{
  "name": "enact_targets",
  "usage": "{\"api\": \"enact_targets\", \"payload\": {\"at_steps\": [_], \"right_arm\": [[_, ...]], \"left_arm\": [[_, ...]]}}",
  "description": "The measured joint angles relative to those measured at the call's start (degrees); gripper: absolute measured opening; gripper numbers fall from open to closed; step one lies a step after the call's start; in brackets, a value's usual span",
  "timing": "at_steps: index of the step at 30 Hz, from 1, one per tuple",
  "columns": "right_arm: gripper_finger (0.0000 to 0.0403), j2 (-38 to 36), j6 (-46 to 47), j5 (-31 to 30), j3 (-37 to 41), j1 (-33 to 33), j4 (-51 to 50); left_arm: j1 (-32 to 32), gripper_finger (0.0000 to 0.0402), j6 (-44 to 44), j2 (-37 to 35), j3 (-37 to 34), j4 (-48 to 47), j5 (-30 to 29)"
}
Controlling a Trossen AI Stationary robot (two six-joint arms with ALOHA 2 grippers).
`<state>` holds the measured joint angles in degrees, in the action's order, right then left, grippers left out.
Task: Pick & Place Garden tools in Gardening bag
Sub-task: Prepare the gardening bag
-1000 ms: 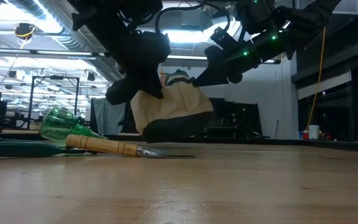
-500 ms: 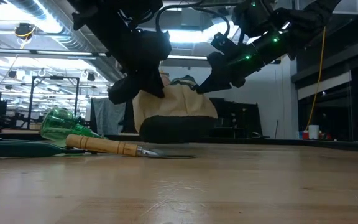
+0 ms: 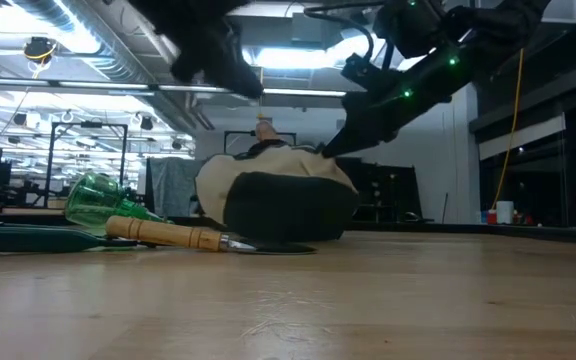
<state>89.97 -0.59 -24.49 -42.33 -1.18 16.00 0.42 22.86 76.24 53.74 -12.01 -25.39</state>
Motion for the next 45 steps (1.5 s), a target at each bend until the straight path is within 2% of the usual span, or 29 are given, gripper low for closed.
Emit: {"api": "enact_targets", "payload": {"at_steps": [7,11,16,21,25,30,33,37,42,45], "right_arm": [[0.0001,0.0,-4.7,-1.3,0.0,1.4,2.6],[0.0000,0.0,-6.3,-1.2,0.0,1.7,3.3],[0.0000,0.0,-6.7,-0.5,0.0,1.7,3.8],[0.0000,0.0,-8.0,0.6,0.0,1.8,4.6],[0.0000,0.0,-8.1,0.7,0.0,1.8,5.2],[0.0000,0.0,-8.7,0.7,0.0,1.8,5.9],[0.0000,0.0,-8.7,0.7,0.0,1.8,6.3],[0.0000,0.0,-8.7,0.7,0.0,1.7,7.8],[0.0000,0.0,-8.8,0.7,0.0,1.7,9.0],[0.0000,0.0,-8.8,0.7,0.0,1.7,9.3]], "left_arm": [[-7.0,0.0181,-13.7,-6.3,0.0,-12.1,16.0],[-10.5,0.0193,-15.3,-6.7,-3.0,-11.4,24.1],[-13.9,0.0206,-15.4,-6.8,-7.6,-7.6,25.6],[-17.6,0.0220,-17.6,-6.8,-11.0,-4.4,33.1],[-20.1,0.0229,-19.1,-6.8,-12.7,-4.2,36.8],[-21.9,0.0233,-20.4,-6.8,-16.0,-4.1,37.4],[-21.7,0.0231,-21.7,-6.7,-18.1,-1.5,38.4],[-20.5,0.0231,-23.2,-6.7,-20.3,5.2,43.6],[-18.2,0.0220,-23.2,-6.7,-20.6,7.2,43.3],[-17.0,0.0195,-23.2,-6.7,-20.6,8.1,42.8]]}}
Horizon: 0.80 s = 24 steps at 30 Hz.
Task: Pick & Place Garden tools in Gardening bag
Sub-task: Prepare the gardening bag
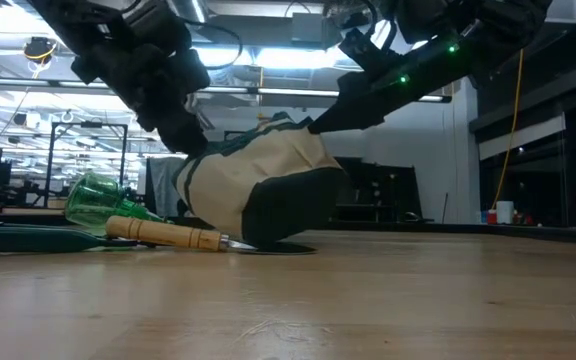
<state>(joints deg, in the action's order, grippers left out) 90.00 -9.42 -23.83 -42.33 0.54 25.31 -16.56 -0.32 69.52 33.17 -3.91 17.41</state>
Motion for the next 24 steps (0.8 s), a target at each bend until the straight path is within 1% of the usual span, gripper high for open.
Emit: {"api": "enact_targets", "payload": {"at_steps": [3,10,11,13,18,21,24], "right_arm": [[0.0000,0.0,0.5,0.0,0.0,0.0,0.5],[0.0000,0.0,1.5,-0.1,0.0,0.0,0.8],[0.0000,0.0,1.5,-0.1,0.0,0.0,0.8],[0.0000,0.0,1.5,-0.1,0.0,0.0,0.8],[0.0000,0.0,1.5,-0.1,0.0,0.0,0.7],[0.0001,0.0,1.6,-0.1,0.0,-0.1,0.7],[0.0010,0.0,1.7,-0.1,0.0,-0.1,0.7]], "left_arm": [[1.4,0.0154,0.0,0.0,0.0,1.1,-2.5],[4.2,0.0021,0.8,0.0,0.0,3.4,-10.0],[4.3,0.0011,0.9,0.0,0.0,3.6,-11.1],[4.6,0.0006,1.2,0.0,0.0,3.7,-13.3],[4.7,0.0003,3.5,0.0,0.4,3.0,-15.4],[4.6,0.0003,5.1,0.0,2.1,-0.2,-18.6],[4.6,0.0003,6.4,0.0,4.2,-4.1,-21.9]]}}
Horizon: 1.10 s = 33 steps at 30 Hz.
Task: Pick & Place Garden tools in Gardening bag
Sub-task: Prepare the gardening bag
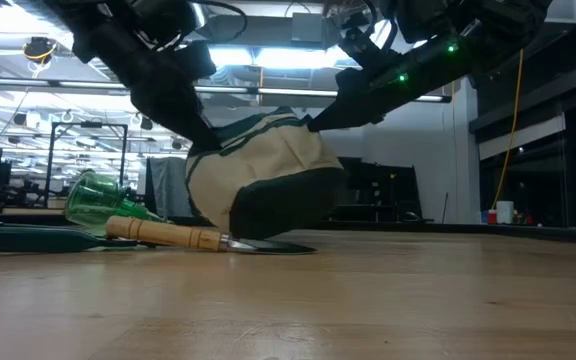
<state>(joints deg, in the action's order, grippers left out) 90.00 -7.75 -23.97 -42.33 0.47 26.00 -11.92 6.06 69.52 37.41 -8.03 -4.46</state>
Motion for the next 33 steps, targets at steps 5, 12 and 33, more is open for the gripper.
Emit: {"api": "enact_targets", "payload": {"at_steps": [5,12,33], "right_arm": [[0.0052,0.0,0.9,0.7,0.0,0.0,-0.3],[0.0158,0.0,9.9,0.7,0.0,-0.1,-2.7],[0.0215,0.0,21.5,6.6,0.0,-0.5,-10.3]], "left_arm": [[0.0,0.0002,2.1,0.0,3.3,-5.7,-4.6],[0.0,0.0002,2.3,0.0,4.7,-9.3,-11.2],[6.2,0.0002,6.2,9.2,7.5,-6.7,-19.7]]}}
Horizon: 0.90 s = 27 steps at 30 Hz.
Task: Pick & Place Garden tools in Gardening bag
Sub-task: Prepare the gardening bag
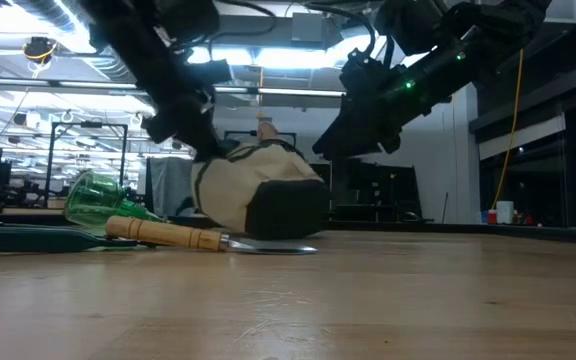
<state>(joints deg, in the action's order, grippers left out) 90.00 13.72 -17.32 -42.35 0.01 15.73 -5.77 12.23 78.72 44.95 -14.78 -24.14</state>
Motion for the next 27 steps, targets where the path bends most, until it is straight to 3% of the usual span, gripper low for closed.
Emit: {"api": "enact_targets", "payload": {"at_steps": [11,20,27], "right_arm": [[0.0213,0.0,1.1,0.0,0.0,0.0,-0.1],[0.0213,0.3,2.2,4.1,-0.1,-0.1,-2.4],[0.0213,4.3,0.5,2.5,-0.1,-2.9,1.3]], "left_arm": [[1.1,0.0002,3.6,9.5,13.9,-9.8,0.4],[3.0,0.0002,8.7,10.0,20.6,-13.3,-5.5],[4.5,0.0002,9.0,9.9,21.1,-13.8,3.0]]}}
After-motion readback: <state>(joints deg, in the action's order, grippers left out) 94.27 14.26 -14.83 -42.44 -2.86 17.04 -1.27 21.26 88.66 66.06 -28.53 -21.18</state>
